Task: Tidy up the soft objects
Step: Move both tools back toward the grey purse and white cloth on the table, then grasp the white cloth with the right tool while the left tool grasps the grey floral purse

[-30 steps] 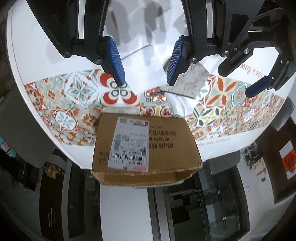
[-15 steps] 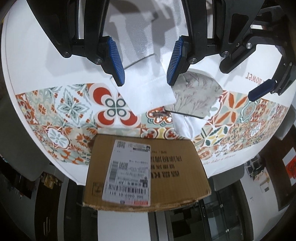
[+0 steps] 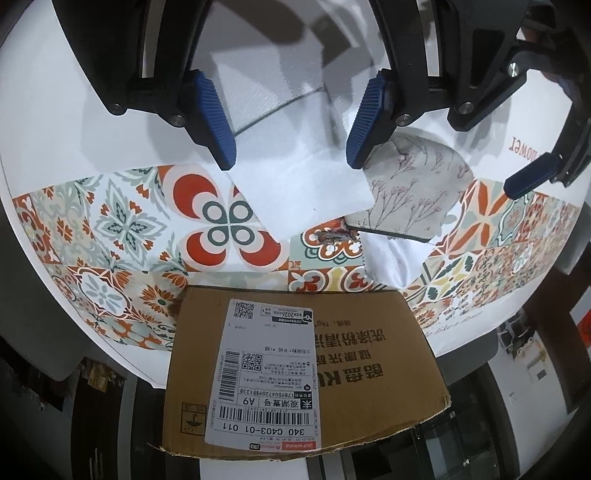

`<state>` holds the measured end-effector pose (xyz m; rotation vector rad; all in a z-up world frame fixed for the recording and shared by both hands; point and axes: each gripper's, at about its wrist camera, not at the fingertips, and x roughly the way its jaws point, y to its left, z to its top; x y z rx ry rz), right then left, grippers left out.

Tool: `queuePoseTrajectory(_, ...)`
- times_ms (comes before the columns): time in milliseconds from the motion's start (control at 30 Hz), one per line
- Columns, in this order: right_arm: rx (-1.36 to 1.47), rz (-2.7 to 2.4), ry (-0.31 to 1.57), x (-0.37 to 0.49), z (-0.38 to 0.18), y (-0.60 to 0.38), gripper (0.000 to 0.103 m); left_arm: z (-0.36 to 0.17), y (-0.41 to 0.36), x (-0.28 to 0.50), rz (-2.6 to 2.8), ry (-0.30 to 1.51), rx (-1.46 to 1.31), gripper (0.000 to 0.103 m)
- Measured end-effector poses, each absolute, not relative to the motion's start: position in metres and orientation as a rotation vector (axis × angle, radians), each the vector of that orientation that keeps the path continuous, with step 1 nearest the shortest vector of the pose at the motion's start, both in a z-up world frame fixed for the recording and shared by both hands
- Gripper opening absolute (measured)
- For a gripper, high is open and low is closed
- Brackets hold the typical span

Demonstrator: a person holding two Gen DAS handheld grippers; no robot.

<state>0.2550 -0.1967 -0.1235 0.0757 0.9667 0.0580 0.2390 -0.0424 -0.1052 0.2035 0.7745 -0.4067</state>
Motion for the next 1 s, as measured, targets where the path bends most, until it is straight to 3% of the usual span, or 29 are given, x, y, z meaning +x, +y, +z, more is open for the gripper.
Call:
queuePoseTrajectory(433, -0.017, 0.056, 0.957, 0.253, -0.133, -0.193, 0.063, -0.116, -0.053, 0.251, -0.436, 0.801, 0.206, 0.088)
queuePoseTrajectory(533, -0.019, 0.051, 0.948, 0.252, -0.132, -0.195, 0.051, -0.118, -0.056, 0.253, -0.439, 0.807, 0.206, 0.088)
queuePoseTrajectory(600, -0.018, 0.055, 0.947, 0.253, -0.131, -0.195, 0.036, -0.119, -0.056, 0.255, -0.44, 0.812, 0.198, 0.088)
queuePoseTrajectory(733, -0.024, 0.071, 0.948, 0.252, -0.13, -0.193, 0.016, -0.122, -0.057, 0.26, -0.427, 0.826, 0.18, 0.088)
queuePoseTrajectory(1000, 0.011, 0.062, 0.958, 0.252, -0.128, -0.196, 0.011, -0.129, -0.062, 0.271, -0.42, 0.851, 0.172, 0.088)
